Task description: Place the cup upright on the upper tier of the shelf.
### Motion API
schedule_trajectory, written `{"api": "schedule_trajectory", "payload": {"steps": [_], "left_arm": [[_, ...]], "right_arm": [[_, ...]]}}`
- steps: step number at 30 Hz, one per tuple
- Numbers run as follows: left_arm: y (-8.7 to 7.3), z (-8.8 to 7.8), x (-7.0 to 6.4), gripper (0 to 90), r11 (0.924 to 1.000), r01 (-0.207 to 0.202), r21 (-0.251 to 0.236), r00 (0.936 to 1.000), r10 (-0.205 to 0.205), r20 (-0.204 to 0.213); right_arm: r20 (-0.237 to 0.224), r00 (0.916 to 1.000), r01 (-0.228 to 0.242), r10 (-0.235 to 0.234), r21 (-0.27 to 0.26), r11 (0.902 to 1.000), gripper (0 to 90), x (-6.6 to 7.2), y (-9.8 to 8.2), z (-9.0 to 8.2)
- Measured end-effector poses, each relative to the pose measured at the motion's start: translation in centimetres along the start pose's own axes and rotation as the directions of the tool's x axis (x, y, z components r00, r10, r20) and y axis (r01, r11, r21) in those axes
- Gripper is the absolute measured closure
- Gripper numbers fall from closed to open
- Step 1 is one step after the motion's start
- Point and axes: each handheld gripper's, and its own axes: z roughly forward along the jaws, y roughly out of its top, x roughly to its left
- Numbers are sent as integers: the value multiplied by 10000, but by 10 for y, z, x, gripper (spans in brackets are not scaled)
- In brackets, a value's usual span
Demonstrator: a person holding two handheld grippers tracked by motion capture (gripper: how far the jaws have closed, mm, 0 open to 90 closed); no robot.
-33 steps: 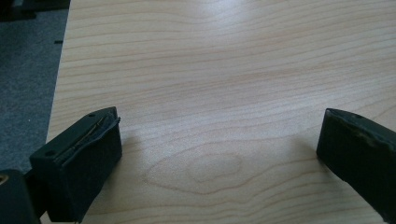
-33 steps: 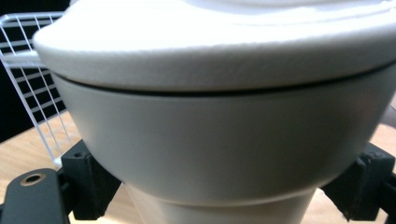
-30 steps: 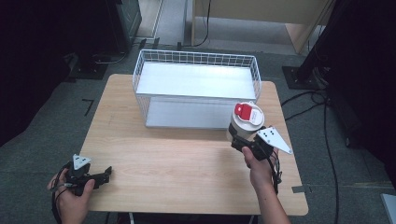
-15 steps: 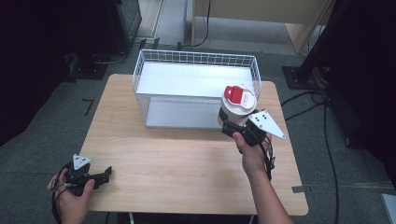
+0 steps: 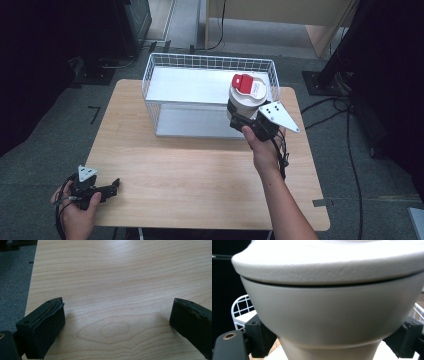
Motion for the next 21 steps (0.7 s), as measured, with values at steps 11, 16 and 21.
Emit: {"api": "schedule_trajectory", "payload": {"steps": [11, 16, 21], "left_arm": [[0, 0, 0, 4, 10000, 3, 0, 10000, -3, 1], [0, 0, 0, 4, 10000, 2, 2, 10000, -2, 25], [0, 0, 0, 5, 10000, -8, 21, 10000, 8, 31]], "right_arm": [[-98, 9999, 43, -42, 58, 10000, 120, 8, 21, 32], [-13, 10000, -56, 56, 218, 9997, 120, 9, 23, 51], [138, 9999, 74, -81, 479, 9988, 120, 9, 23, 72]]}}
